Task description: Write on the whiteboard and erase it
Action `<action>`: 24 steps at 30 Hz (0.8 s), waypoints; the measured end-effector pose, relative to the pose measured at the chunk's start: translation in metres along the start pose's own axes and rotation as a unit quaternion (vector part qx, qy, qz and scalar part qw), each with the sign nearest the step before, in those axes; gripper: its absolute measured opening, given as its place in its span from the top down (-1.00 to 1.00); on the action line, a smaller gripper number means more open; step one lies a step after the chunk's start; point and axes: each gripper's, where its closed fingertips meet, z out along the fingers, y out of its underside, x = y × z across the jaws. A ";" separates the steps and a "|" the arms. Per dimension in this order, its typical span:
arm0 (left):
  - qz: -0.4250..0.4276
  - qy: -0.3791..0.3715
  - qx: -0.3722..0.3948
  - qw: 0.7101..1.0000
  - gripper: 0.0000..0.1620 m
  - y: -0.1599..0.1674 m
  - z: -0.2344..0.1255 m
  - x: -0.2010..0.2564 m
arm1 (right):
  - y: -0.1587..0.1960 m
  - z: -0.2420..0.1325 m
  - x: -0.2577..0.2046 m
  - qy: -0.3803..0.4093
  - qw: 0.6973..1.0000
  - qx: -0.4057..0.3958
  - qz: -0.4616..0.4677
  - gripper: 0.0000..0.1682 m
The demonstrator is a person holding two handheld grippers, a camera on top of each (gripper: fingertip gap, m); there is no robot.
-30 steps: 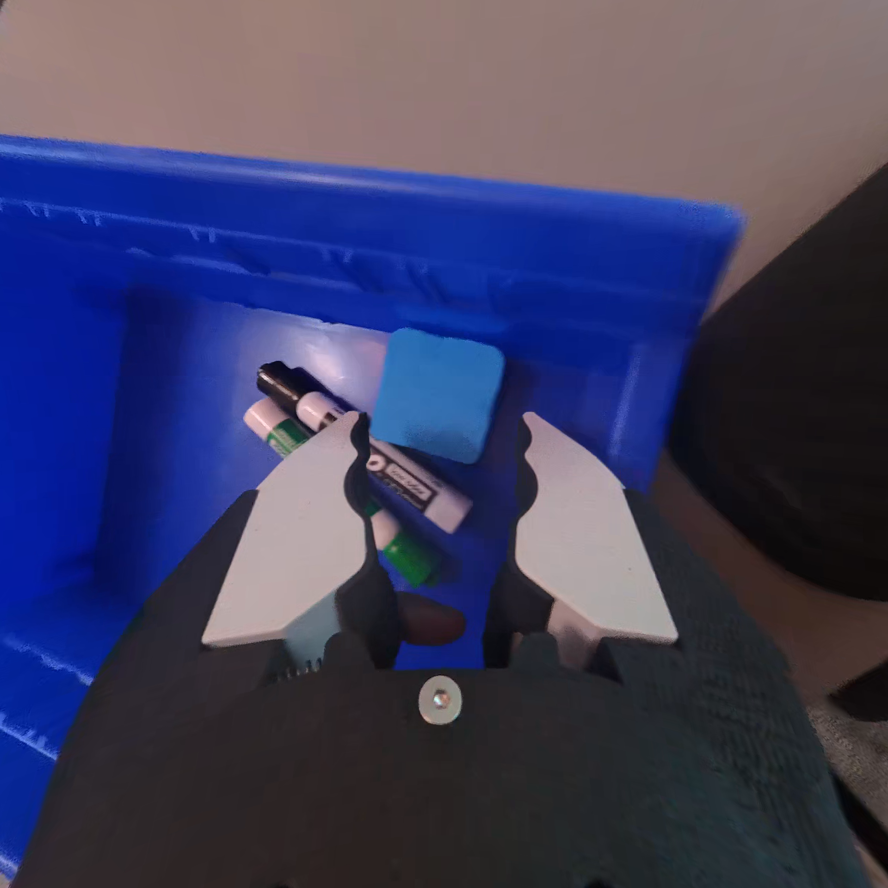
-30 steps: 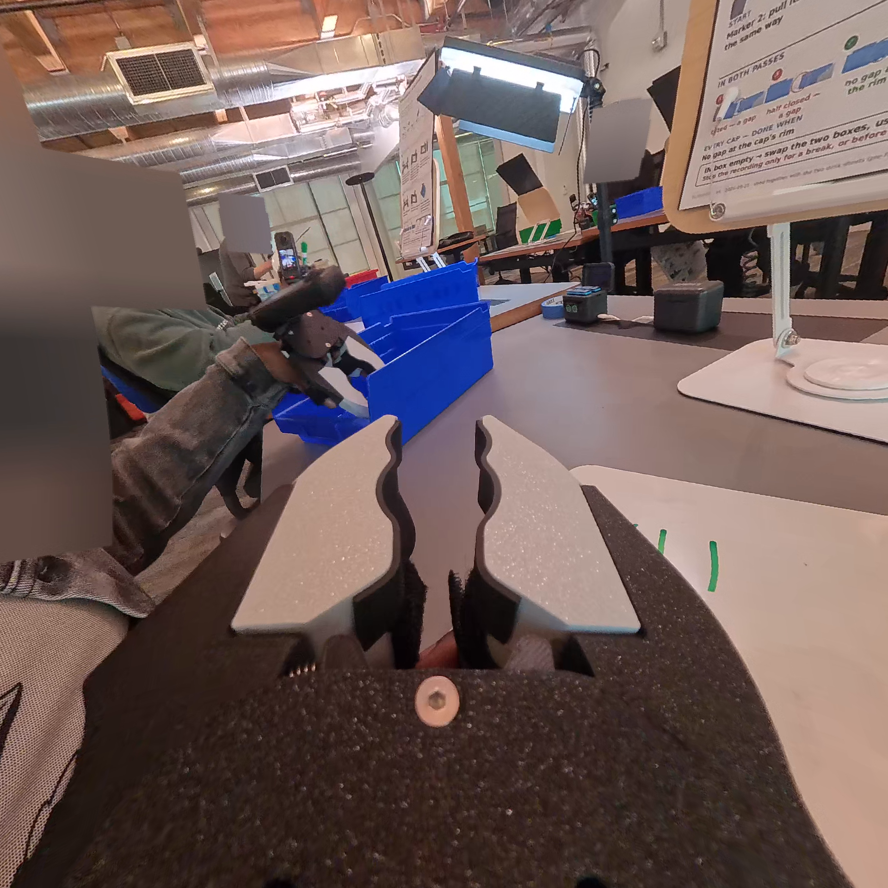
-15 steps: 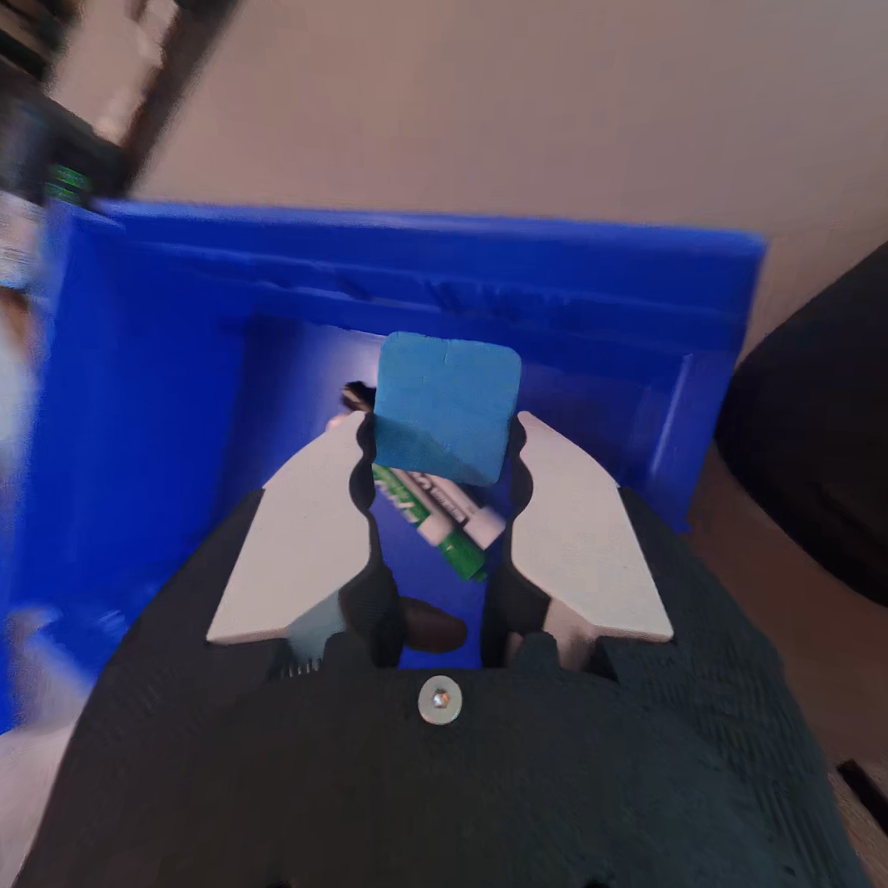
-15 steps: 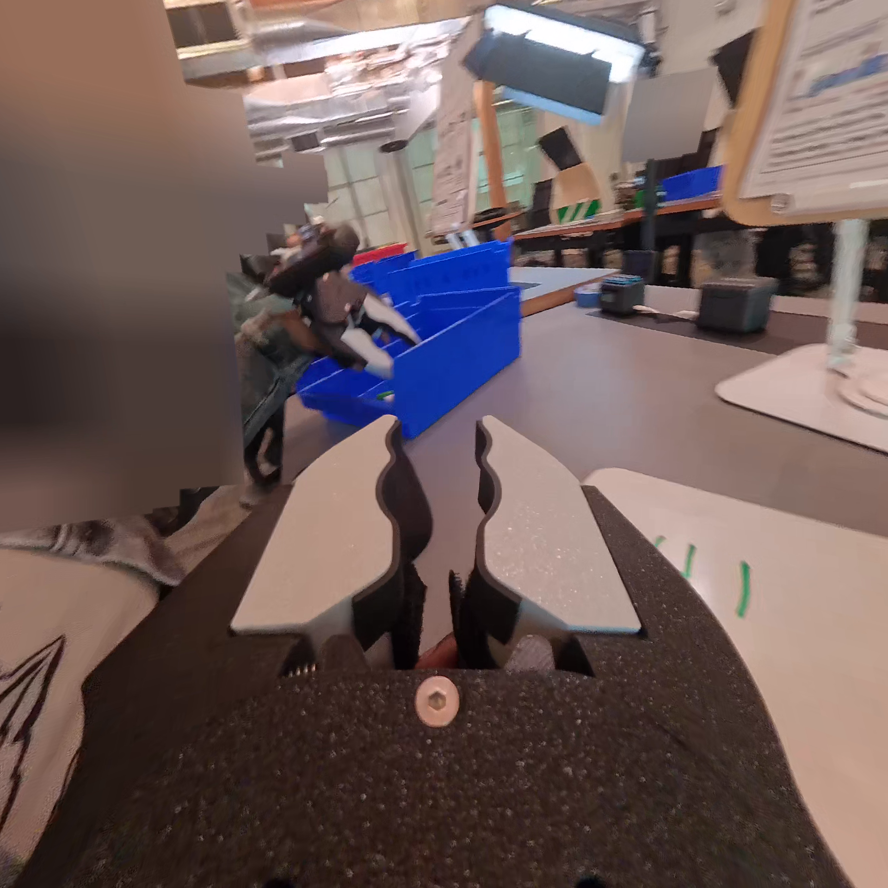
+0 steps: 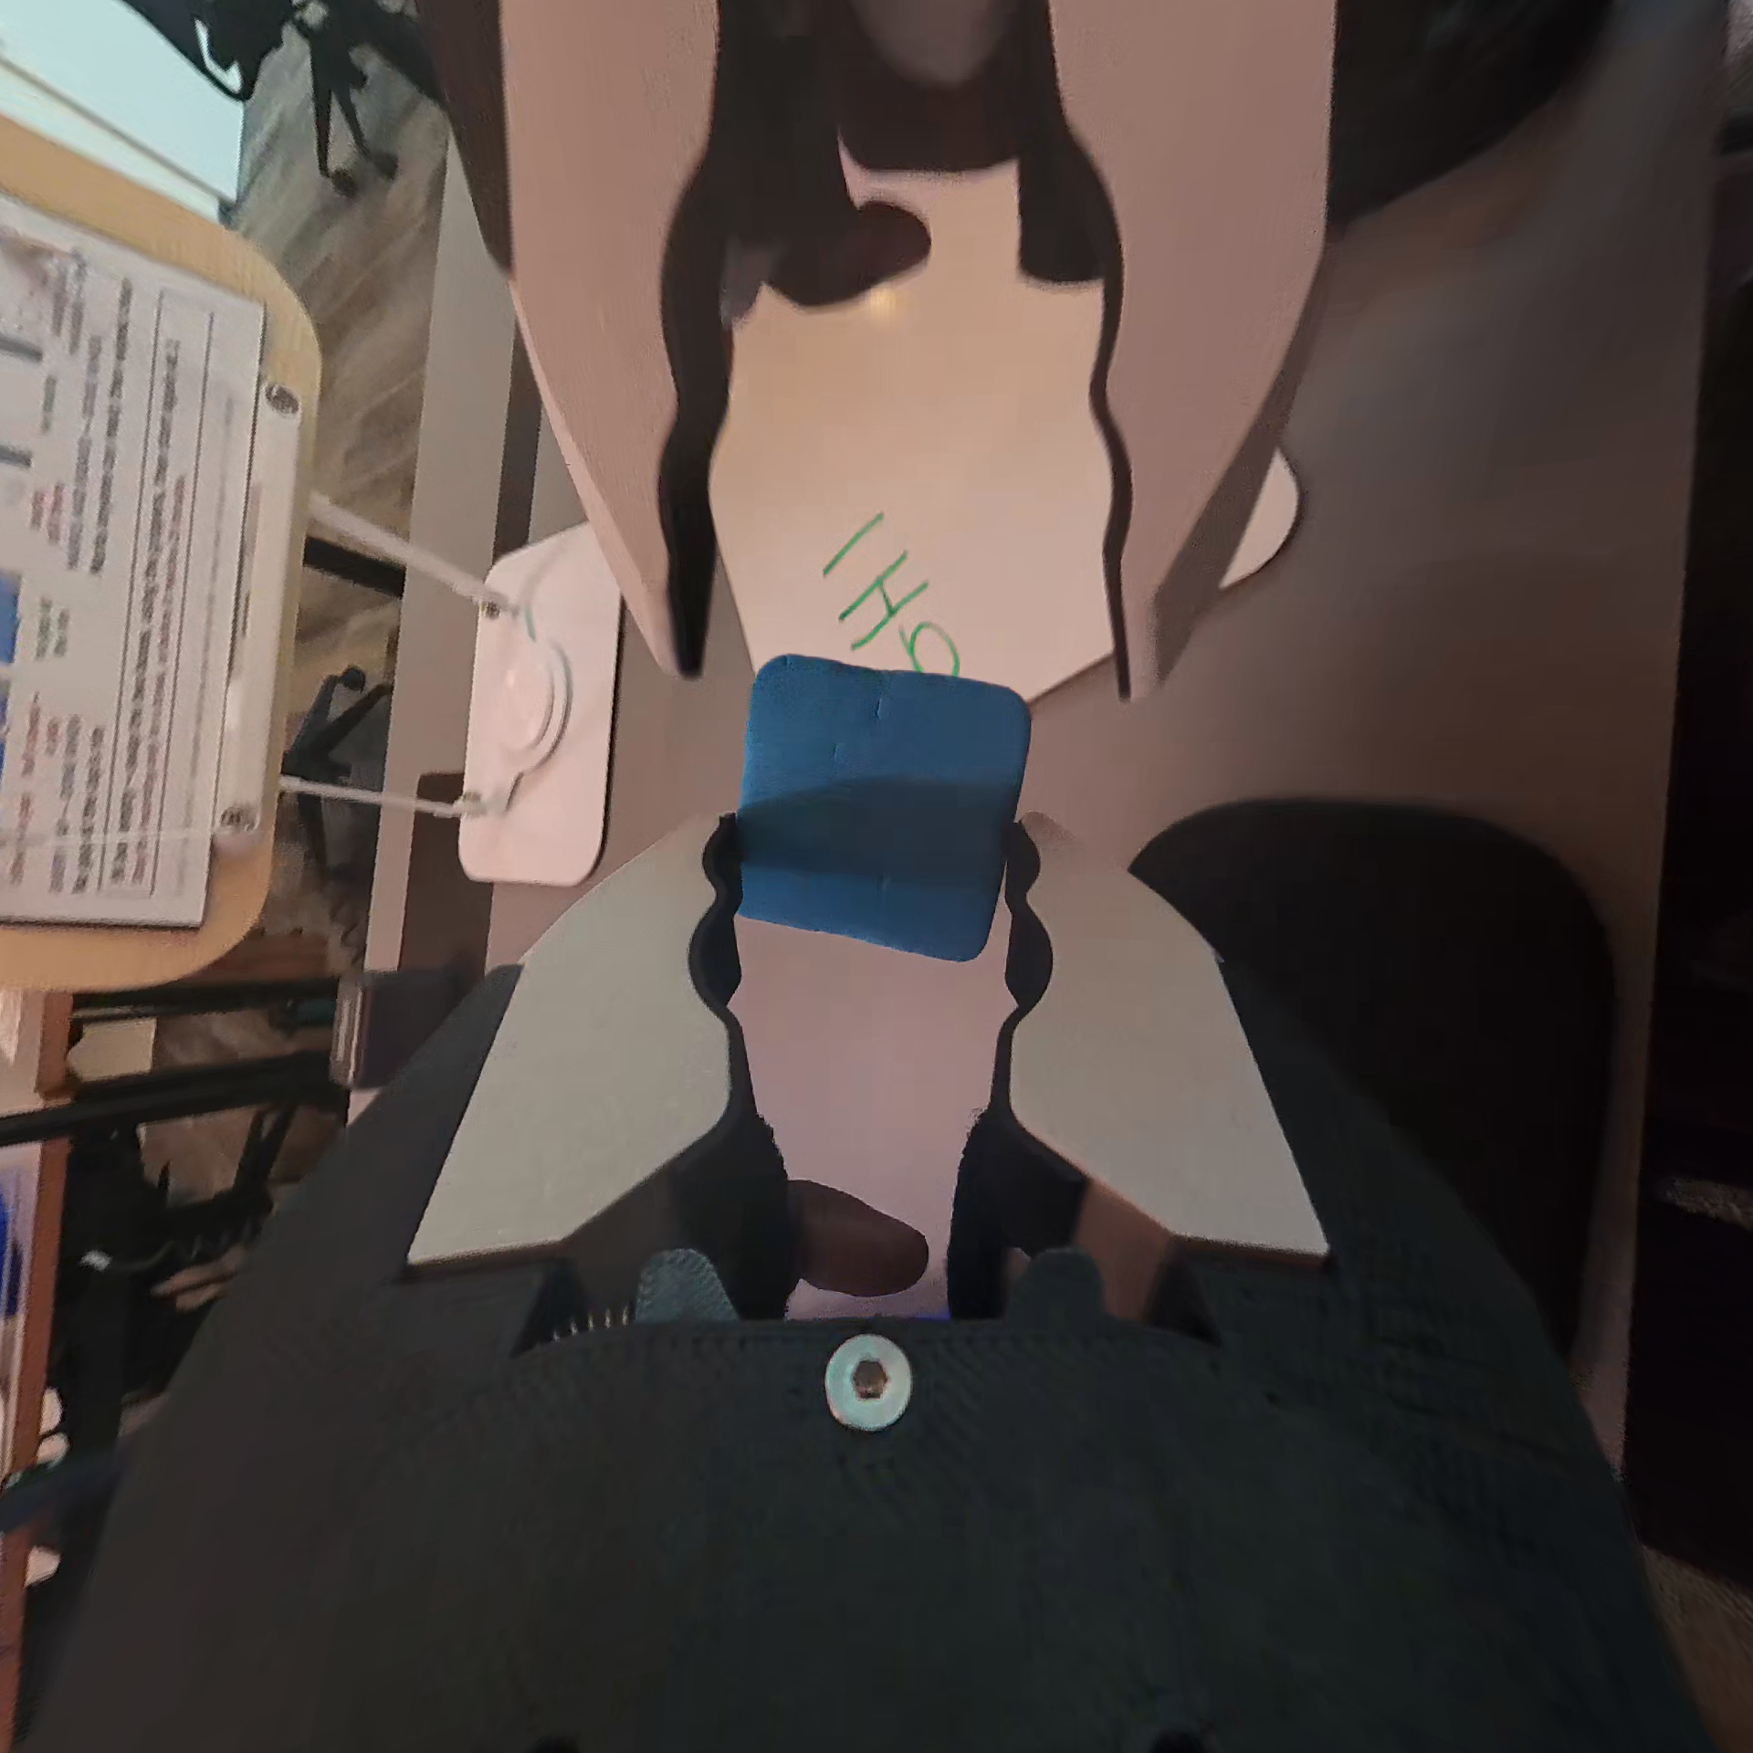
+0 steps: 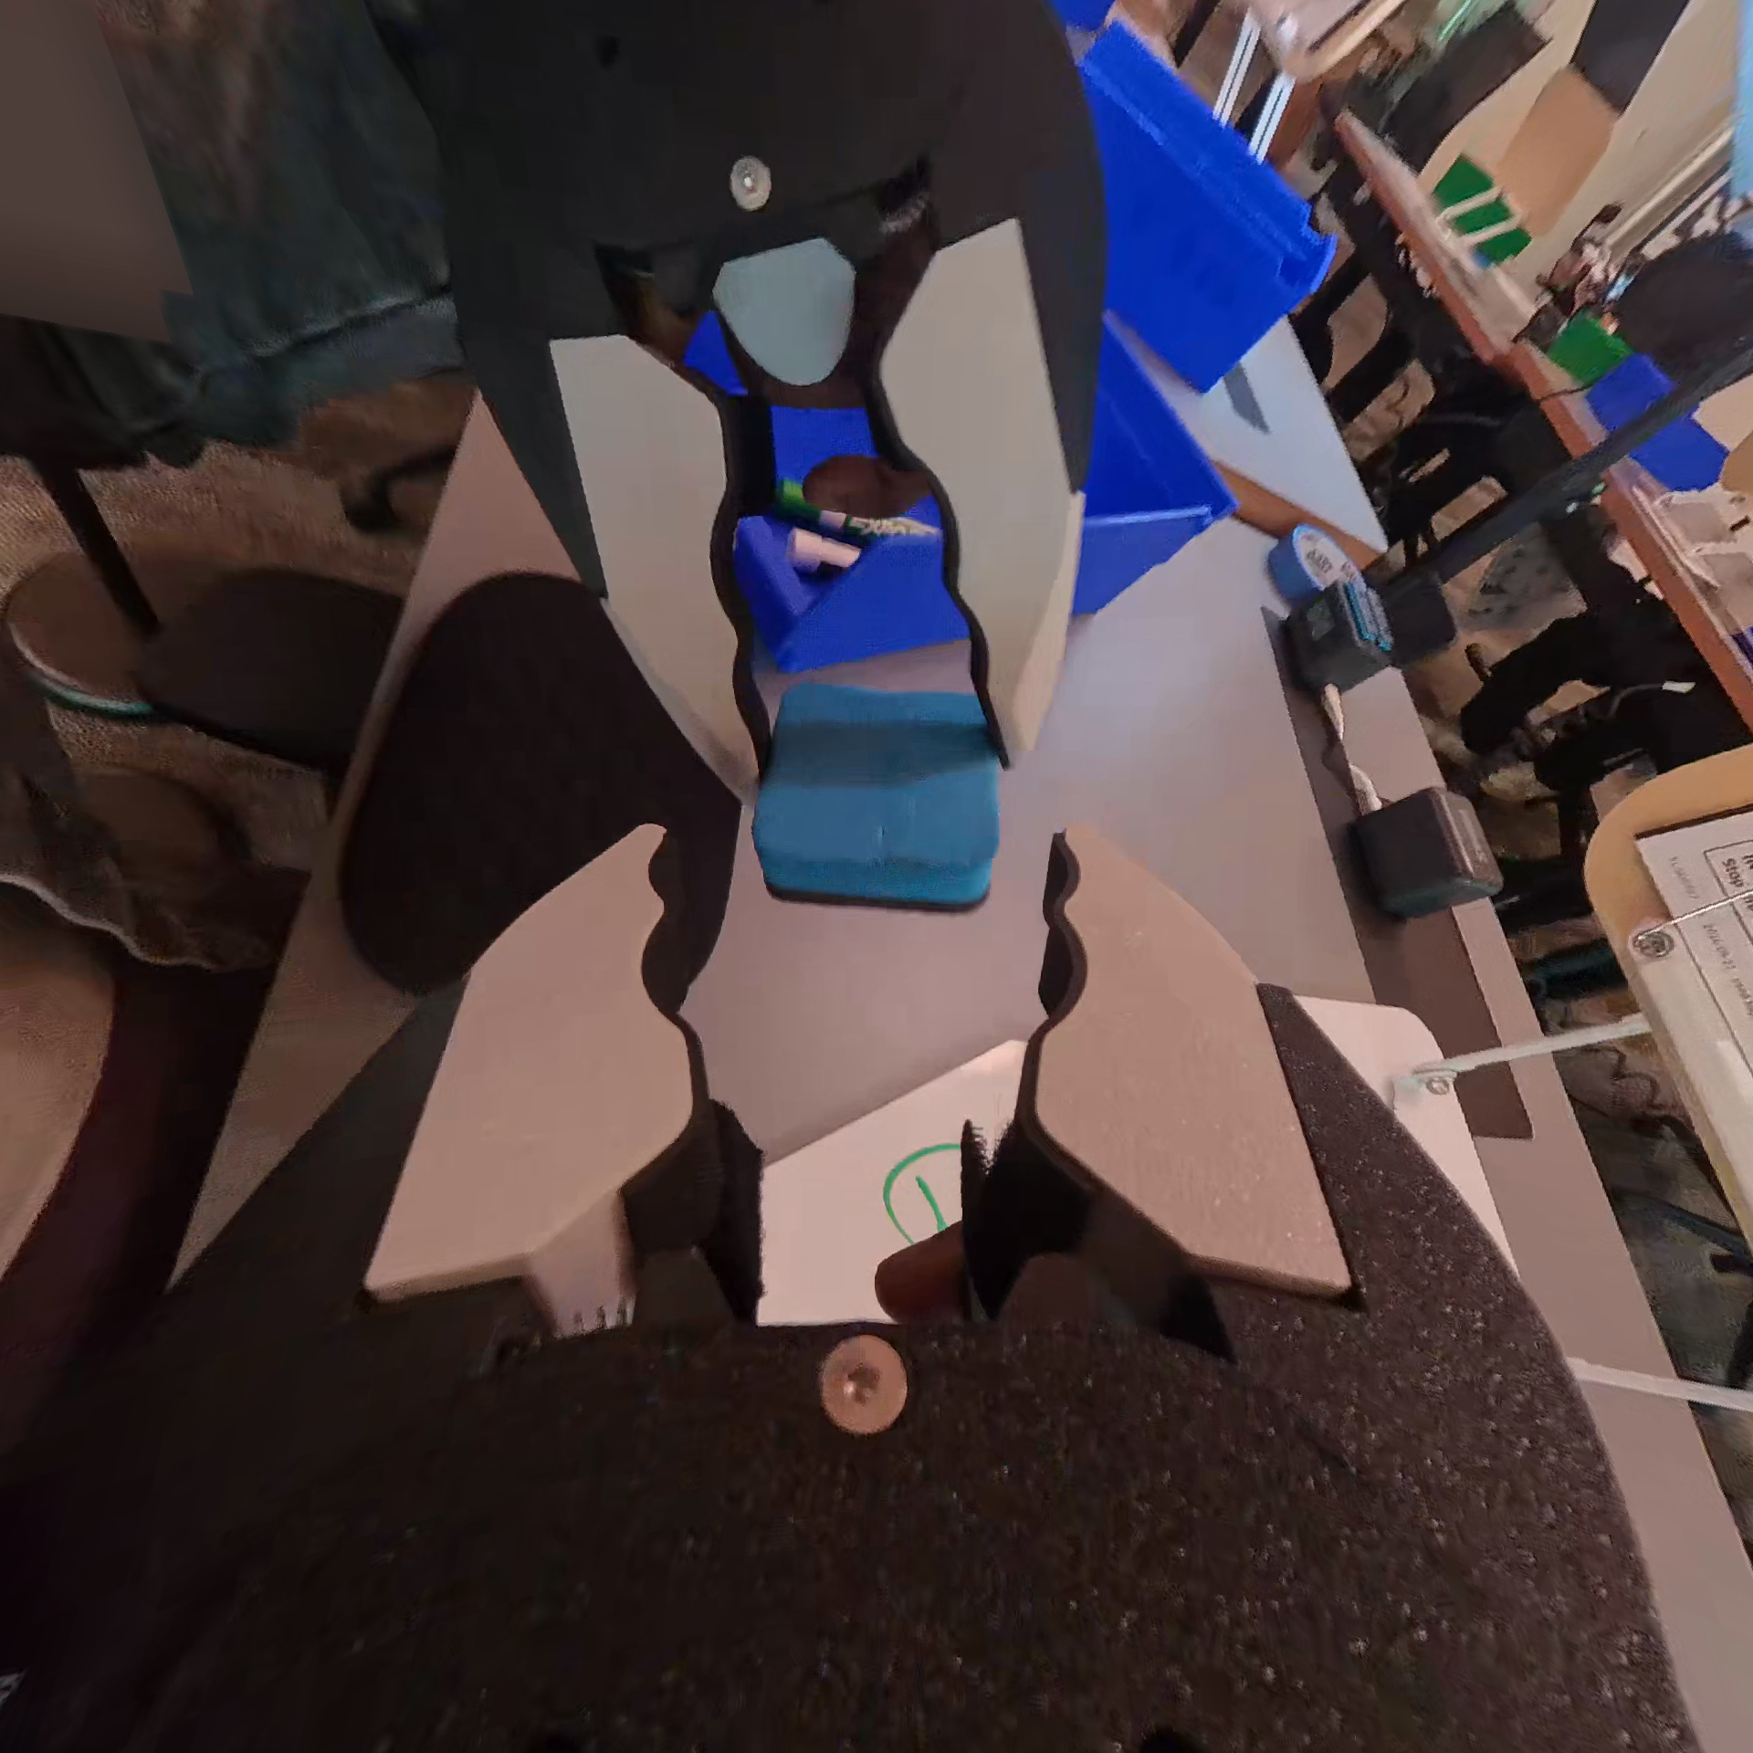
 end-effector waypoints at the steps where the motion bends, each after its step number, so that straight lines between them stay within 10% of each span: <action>1: 0.000 0.006 0.013 1.000 0.33 -0.005 0.005 0.001 | 0.006 0.002 -0.001 0.000 1.000 -0.013 -0.003 0.14; 11: -0.134 0.014 0.102 0.986 0.35 -0.021 0.063 -0.005 | 0.106 -0.023 0.021 0.040 0.990 -0.093 0.099 0.32; 17: -0.313 0.049 0.039 0.948 0.92 0.034 0.146 -0.012 | 0.184 -0.012 -0.001 -0.010 0.968 -0.137 0.210 0.32; 24: -0.291 0.042 -0.043 0.955 0.99 0.070 0.164 -0.001 | 0.182 -0.007 0.000 -0.044 0.949 -0.171 0.259 0.22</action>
